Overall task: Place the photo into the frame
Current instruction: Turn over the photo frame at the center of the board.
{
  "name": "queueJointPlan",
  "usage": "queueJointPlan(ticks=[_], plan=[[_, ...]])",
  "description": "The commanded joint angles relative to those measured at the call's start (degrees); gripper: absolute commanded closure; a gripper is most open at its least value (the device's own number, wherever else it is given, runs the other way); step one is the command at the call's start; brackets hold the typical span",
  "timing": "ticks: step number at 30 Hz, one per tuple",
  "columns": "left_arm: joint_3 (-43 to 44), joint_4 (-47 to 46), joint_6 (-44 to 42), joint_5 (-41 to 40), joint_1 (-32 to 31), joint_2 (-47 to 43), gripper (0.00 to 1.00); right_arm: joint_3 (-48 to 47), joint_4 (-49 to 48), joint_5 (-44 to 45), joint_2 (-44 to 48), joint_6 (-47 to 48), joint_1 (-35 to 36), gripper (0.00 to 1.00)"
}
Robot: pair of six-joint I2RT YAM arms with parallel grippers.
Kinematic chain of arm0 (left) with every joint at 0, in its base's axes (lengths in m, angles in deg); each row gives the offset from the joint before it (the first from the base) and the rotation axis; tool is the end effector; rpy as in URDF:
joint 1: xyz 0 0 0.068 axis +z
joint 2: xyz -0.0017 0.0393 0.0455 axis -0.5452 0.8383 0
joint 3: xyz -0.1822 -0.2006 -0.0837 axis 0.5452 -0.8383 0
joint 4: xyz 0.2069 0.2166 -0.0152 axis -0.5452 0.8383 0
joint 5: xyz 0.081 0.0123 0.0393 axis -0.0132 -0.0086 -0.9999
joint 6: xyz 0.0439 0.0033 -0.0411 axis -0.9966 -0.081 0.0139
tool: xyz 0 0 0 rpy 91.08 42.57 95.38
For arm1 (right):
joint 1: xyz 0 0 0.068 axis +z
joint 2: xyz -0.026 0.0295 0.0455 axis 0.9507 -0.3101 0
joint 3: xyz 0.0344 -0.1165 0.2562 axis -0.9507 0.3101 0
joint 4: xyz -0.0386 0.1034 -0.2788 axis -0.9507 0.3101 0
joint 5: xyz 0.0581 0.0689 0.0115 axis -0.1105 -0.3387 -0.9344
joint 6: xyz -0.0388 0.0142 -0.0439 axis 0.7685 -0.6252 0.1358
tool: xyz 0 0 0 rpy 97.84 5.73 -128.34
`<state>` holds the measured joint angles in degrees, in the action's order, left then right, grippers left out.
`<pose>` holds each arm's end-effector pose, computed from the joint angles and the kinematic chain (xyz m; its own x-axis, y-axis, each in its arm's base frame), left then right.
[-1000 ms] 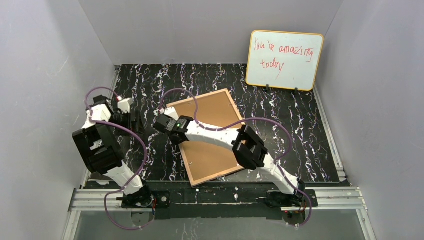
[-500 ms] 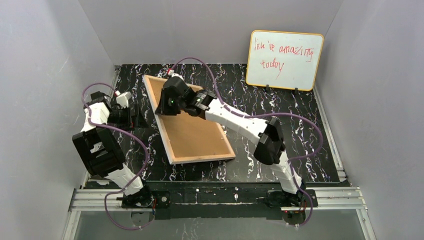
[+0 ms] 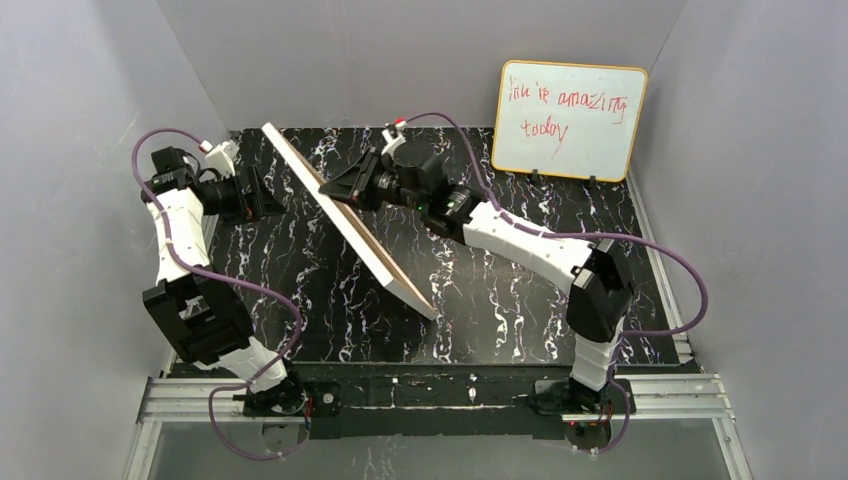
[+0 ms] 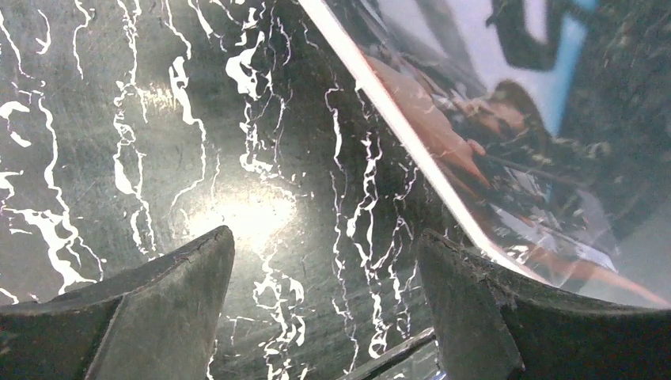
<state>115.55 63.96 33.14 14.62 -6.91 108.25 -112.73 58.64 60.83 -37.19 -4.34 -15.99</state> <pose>0.3464 0.1360 0.3206 -0.7313 -0.1518 -0.6650 0.1987 0.8853 -0.4205 0.2783 0.4210 0.3839 -0.8441 0.4081 -0.3476 -0.2802 0.2169 0.9351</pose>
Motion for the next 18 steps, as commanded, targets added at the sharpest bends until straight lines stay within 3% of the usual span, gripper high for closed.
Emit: queueJointPlan(ticks=[1, 5, 10, 14, 18], plan=[[3.4, 1.7, 5.3, 3.2, -0.8, -1.4, 0.17, 1.5, -13.1, 0.2, 4.6, -6.7, -3.1, 0.99], [7.4, -2.2, 11.6, 2.9, -6.1, -0.8, 0.18, 1.5, -12.9, -0.9, 4.4, -7.7, -5.0, 0.99], [12.0, -7.3, 17.8, -5.0, -17.6, 1.7, 0.20, 5.9, -13.9, -0.7, 6.3, -8.5, -6.8, 0.98], [17.3, -7.7, 19.3, -8.3, -23.7, 5.2, 0.22, 10.5, -14.4, 0.2, 9.1, -8.5, -8.4, 0.97], [21.9, -6.0, 18.1, -11.5, -28.1, 7.8, 0.22, 11.7, -11.7, -1.0, 10.7, -6.8, -10.3, 0.89]])
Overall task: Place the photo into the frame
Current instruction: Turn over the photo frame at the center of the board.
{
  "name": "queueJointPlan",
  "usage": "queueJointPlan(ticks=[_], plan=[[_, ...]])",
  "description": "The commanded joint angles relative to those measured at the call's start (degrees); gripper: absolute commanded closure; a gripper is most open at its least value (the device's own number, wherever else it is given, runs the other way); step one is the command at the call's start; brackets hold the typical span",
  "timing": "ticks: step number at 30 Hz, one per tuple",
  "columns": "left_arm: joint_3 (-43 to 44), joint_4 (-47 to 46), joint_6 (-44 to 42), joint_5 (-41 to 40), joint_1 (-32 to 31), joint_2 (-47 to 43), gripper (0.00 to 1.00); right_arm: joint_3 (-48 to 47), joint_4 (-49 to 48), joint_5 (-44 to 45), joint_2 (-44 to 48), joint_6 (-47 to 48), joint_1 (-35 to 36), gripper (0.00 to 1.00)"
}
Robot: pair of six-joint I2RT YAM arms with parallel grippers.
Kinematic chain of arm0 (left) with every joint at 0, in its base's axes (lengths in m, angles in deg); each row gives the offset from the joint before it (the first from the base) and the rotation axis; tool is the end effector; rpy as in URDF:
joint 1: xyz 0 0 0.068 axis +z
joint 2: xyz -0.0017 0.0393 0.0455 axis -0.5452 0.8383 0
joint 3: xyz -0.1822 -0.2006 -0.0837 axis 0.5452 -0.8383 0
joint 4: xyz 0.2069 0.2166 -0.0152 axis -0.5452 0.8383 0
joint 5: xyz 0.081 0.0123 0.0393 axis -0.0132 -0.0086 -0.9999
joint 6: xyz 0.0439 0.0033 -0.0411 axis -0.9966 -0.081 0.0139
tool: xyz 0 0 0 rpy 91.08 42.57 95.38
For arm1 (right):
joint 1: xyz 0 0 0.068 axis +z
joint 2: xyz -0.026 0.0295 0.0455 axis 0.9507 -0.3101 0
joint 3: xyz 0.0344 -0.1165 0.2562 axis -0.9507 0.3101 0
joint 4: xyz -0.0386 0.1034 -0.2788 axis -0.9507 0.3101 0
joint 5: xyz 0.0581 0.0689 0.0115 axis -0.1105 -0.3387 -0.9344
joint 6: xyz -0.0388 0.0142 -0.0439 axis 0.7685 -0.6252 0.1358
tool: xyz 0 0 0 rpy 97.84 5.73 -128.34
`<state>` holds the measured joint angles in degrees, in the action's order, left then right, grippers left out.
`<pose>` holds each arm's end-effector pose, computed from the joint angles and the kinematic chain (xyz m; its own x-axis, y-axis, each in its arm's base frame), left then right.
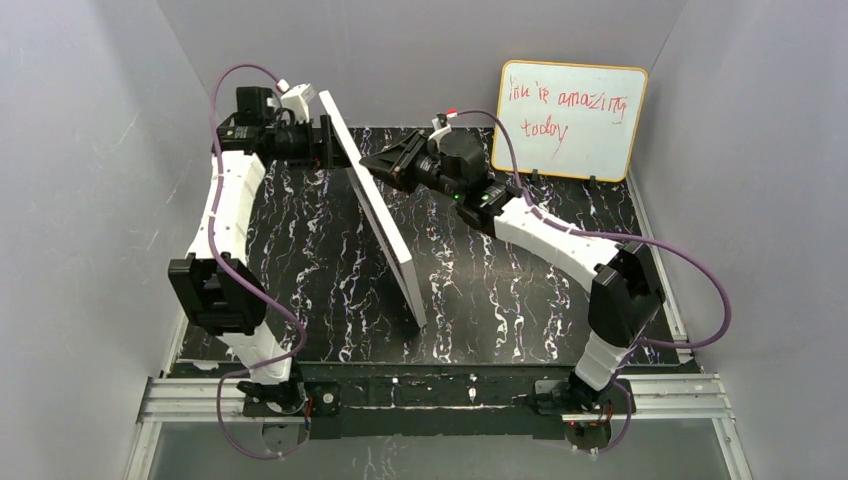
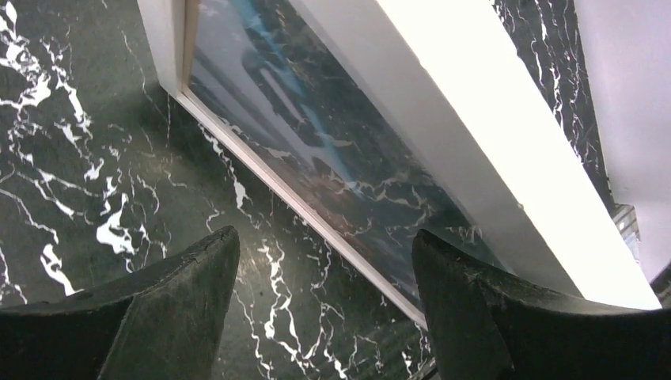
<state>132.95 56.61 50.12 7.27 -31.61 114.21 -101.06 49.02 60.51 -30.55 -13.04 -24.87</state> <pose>0.4186 -0.0156 0.3971 -0.6428 -0.0481 -0.7646 0.4090 0.8223 -0.3956 0.3188 0.3507 0.3747 -0.7909 0.5741 -0.2120 -0.1780 0.1156 0.9772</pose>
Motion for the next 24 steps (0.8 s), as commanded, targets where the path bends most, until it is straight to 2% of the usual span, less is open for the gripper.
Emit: queueJointPlan(ticks=[1, 6, 10, 14, 19, 24], plan=[[5.4, 1.9, 0.9, -4.6, -4.1, 2.5, 0.22, -0.5, -0.6, -1.4, 4.2, 3.1, -2.1, 0.83], [9.9, 5.0, -0.9, -7.1, -7.4, 5.3, 0.22, -8.6, 13.5, -8.1, 2.3, 12.1, -5.1, 0.57], [13.6, 7.1, -1.5, -9.0, -10.0, 7.7, 0.22, -11.6, 23.2, -11.7, 1.5, 18.5, -6.3, 0.42], [16.0, 8.7, -2.0, -10.0, -11.9, 9.1, 0.22, -13.3, 28.5, -12.3, 1.7, 24.0, -6.9, 0.37], [16.9, 9.7, -3.2, -10.7, -12.8, 9.9, 0.22, -24.3, 42.5, -12.7, -3.1, 32.4, -7.2, 0.36], [15.7, 11.4, -5.9, -11.5, -12.8, 9.4, 0.20, -22.0, 43.9, -8.8, 0.0, 36.5, -7.8, 0.43]])
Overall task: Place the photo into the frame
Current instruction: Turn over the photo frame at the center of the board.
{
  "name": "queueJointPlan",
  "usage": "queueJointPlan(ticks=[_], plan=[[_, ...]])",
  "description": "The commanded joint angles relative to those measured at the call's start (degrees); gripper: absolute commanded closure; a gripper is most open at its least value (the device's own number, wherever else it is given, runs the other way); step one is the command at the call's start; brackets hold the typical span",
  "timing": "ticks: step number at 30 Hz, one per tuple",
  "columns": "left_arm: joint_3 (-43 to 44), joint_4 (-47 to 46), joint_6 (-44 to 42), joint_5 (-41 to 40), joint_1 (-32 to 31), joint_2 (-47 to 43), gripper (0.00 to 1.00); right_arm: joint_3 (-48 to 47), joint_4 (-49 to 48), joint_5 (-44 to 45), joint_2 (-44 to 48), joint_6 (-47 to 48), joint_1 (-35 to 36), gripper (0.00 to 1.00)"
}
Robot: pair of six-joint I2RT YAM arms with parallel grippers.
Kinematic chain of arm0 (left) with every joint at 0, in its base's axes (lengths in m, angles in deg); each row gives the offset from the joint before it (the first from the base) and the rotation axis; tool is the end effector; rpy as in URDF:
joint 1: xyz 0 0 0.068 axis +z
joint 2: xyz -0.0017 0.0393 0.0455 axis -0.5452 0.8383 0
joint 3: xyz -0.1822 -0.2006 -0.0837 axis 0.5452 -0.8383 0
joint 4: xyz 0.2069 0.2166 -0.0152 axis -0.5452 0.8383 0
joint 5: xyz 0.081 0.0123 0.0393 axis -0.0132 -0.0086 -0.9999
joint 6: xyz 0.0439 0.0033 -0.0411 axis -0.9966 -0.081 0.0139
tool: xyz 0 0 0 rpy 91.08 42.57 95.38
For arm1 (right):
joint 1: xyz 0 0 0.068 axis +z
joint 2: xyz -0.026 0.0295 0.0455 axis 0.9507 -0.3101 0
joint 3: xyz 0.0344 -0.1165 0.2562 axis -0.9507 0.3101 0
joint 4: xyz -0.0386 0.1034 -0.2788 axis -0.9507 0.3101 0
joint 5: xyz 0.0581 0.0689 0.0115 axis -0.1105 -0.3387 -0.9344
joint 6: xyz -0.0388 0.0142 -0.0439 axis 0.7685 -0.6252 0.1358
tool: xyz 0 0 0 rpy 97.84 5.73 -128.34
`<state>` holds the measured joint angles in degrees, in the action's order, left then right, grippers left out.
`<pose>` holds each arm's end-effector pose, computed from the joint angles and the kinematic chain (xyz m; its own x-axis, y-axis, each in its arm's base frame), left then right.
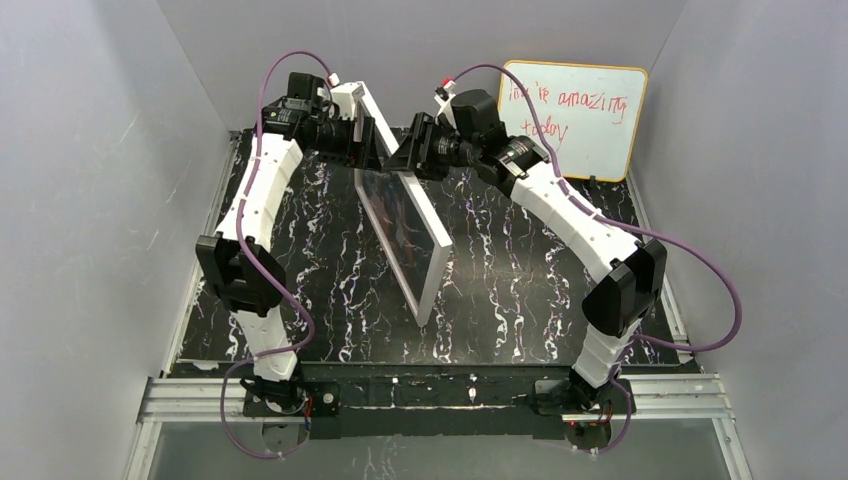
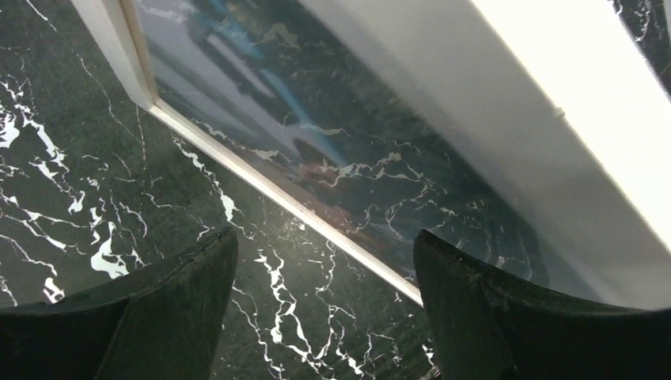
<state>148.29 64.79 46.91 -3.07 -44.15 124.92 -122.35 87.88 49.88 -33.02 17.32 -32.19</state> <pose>0.4473 -0.1073 0.4010 -0.6526 0.1434 -0.7440 0.4953 0.8238 -0.2757 0.3491 0.3079 0.4272 -0.7844 0.2608 -0.5628 -0.3724 0.5276 0.7635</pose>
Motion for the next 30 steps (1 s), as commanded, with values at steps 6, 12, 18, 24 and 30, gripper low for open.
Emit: queueJointPlan(ticks=[6, 12, 18, 24, 30], plan=[[-5.4, 4.6, -5.6, -2.3, 0.2, -3.4, 0.19, -4.9, 13.0, 7.1, 2.1, 12.7, -0.5, 0.52], [-12.5, 4.9, -10.2, -2.9, 1.3, -5.7, 0.18, -4.2, 16.9, 13.7, 4.3, 18.3, -0.8, 0.55], [-19.4, 4.1, -14.6, -4.3, 4.2, -6.3, 0.18, 4.6, 17.4, 18.2, 9.8, 21.0, -2.3, 0.55], [-21.8, 4.4, -17.4, -3.4, 7.9, -4.6, 0.19, 18.2, 13.8, 18.5, 16.7, 20.0, -4.8, 0.58], [-23.0, 5.9, -20.7, -2.7, 9.7, -3.6, 0.19, 29.2, 9.1, 15.2, 21.1, 17.7, -7.0, 0.62]])
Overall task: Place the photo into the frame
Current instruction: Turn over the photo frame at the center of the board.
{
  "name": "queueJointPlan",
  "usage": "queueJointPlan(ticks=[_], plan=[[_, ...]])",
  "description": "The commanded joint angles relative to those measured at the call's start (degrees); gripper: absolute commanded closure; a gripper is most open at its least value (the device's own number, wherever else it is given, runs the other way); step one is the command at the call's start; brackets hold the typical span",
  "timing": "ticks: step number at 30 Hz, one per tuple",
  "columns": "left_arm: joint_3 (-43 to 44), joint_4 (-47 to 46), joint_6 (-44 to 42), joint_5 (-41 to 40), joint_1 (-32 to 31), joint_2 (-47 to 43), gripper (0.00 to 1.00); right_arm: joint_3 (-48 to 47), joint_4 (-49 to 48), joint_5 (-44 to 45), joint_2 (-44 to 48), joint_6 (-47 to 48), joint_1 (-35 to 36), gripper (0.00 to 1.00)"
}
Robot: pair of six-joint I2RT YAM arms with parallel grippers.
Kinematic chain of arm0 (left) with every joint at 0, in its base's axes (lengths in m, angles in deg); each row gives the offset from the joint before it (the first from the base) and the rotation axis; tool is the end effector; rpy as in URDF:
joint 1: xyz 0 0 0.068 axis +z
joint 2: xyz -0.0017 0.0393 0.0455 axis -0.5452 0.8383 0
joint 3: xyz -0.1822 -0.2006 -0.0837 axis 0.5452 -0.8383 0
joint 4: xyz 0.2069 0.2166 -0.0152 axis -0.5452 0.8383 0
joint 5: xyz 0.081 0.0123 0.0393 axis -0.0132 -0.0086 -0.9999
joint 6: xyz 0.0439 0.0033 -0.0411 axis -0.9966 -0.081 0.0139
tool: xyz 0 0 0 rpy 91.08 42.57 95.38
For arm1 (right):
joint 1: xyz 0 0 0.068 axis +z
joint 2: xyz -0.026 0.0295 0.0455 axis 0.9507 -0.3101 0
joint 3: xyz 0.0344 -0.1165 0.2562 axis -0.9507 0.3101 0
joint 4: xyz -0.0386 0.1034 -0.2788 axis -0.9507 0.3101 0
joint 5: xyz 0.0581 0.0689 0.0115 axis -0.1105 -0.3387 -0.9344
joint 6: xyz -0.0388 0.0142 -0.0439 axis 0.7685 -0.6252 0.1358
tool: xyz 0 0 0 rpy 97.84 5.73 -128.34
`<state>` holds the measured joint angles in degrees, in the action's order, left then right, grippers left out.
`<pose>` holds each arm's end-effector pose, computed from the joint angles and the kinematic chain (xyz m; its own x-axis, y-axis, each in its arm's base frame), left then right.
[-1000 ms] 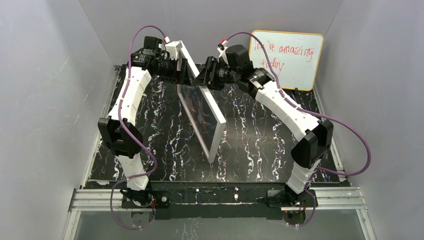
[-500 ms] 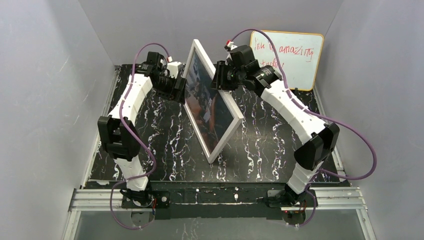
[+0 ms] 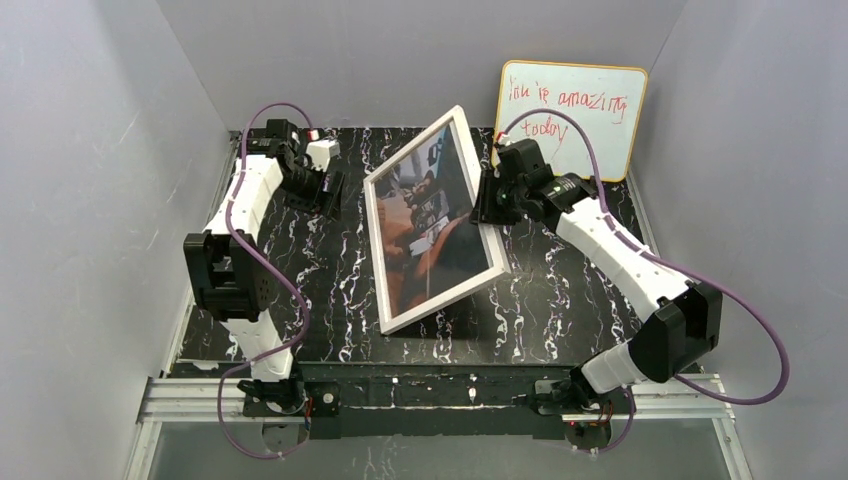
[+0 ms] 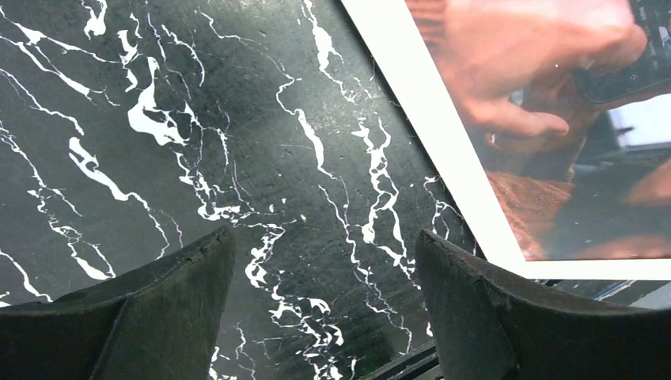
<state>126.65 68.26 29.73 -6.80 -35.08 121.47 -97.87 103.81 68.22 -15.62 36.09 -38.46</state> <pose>0.4269 -0.0316 0.2882 -0.7931 0.3177 -0.5197 0.4641 0.8677 -0.1778 0.3073 0.2025 0.3551 -0.7554 0.0764 -0.6508 -0.2076 0.9142 0.3482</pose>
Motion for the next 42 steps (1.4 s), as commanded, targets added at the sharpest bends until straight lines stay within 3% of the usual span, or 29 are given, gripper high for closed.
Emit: queueJointPlan(ticks=[1, 5, 12, 19, 28, 36, 42], plan=[[-1.8, 2.3, -3.9, 0.9, 0.8, -0.4, 0.18, 6.8, -8.3, -4.0, 4.4, -2.0, -0.9, 0.63], [-3.7, 2.5, -5.6, 0.6, 1.2, -0.8, 0.17, 15.5, -17.4, -9.4, 7.2, -5.5, -1.6, 0.63], [-6.1, 4.4, -9.0, 0.9, 1.9, -1.1, 0.17, 32.0, -42.0, -20.7, 9.2, -14.5, -3.9, 0.61], [-7.3, 4.7, -10.1, 0.6, 4.0, -0.8, 0.16, 37.8, -55.0, -24.6, 4.0, -19.3, -5.0, 0.58], [-7.2, 5.1, -11.7, -0.5, 5.8, 0.8, 0.15, 43.8, -69.3, -25.5, -5.0, -24.0, -6.6, 0.41], [-8.2, 4.8, -13.9, -1.5, 8.4, 2.0, 0.15, 44.2, -75.1, -32.9, -13.6, -25.9, -8.9, 0.30], [-10.6, 2.6, -14.0, -2.5, 8.9, 2.4, 0.14, 39.2, -54.1, -23.1, -9.6, -17.0, -9.0, 0.10]])
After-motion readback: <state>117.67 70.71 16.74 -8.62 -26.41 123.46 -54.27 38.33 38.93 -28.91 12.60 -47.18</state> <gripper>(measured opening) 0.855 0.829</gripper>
